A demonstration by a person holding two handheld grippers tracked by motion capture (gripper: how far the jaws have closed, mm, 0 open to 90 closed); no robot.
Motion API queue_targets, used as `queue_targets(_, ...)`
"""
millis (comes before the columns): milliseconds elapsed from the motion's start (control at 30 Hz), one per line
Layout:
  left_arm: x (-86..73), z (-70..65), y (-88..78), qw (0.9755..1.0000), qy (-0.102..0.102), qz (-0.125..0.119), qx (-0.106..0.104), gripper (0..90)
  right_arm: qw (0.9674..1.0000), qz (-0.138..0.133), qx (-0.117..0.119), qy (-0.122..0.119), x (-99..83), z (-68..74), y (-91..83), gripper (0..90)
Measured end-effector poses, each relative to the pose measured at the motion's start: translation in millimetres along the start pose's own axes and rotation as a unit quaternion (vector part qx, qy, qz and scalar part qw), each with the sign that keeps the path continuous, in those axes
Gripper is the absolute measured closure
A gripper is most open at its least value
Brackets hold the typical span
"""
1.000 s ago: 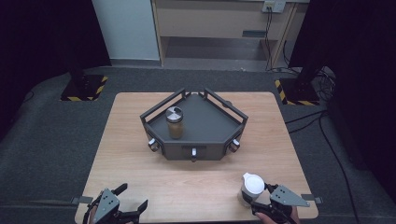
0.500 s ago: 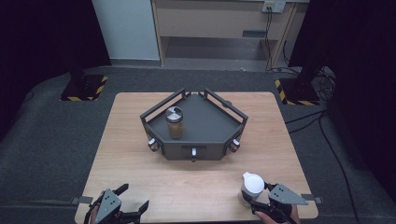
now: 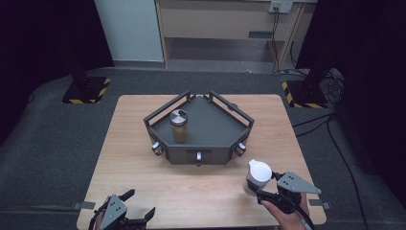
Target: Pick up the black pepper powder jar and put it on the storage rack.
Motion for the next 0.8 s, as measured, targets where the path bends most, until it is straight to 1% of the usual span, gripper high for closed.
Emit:
queue_targets(133, -0.7, 0.7, 0.8, 1.0000, -0.002, 0.000, -0.004, 4.1, 0.9999, -0.002, -0.011, -0.007, 23.4, 0.1, 4.5, 30.8)
queue_targets(267, -0.5, 1.8, -0.8, 1.0000, -0.002, -0.003, -0.002, 4.2, 0.9999, -0.010, -0.012, -0.007, 39.8, -2.5, 8.5, 30.8)
queue_targets(367, -0.7, 2.8, -1.8, 1.0000, -0.003, -0.003, -0.001, 4.2, 0.9997, -0.015, -0.016, -0.014, 54.6, -4.8, 12.9, 30.8)
queue_targets(467, -0.8, 3.6, -2.0, 1.0000, -0.003, -0.004, -0.002, 4.1, 0.9995, -0.019, -0.017, -0.016, 67.6, -8.6, 18.1, 30.8)
queue_targets(667, -0.9, 2.8, -0.9, 1.0000, -0.001, -0.003, -0.006, 4.1, 0.9992, -0.029, -0.024, -0.016, 88.9, -18.4, 30.2, 30.8)
queue_targets(800, -0.7, 1.3, -0.3, 1.0000, 0.002, -0.002, -0.009, 4.1, 0.9990, -0.029, -0.027, -0.021, 100.9, -24.3, 38.9, 30.8)
Point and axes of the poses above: each handheld gripper's, and its own axes: y roughly forward along the jaws, x roughly out of its top, z roughly to its left, the point moved 10 cm from there along y, roughly forward along the jaws, and after that the axes turned 7 degrees about x, right-handed, at the moved point
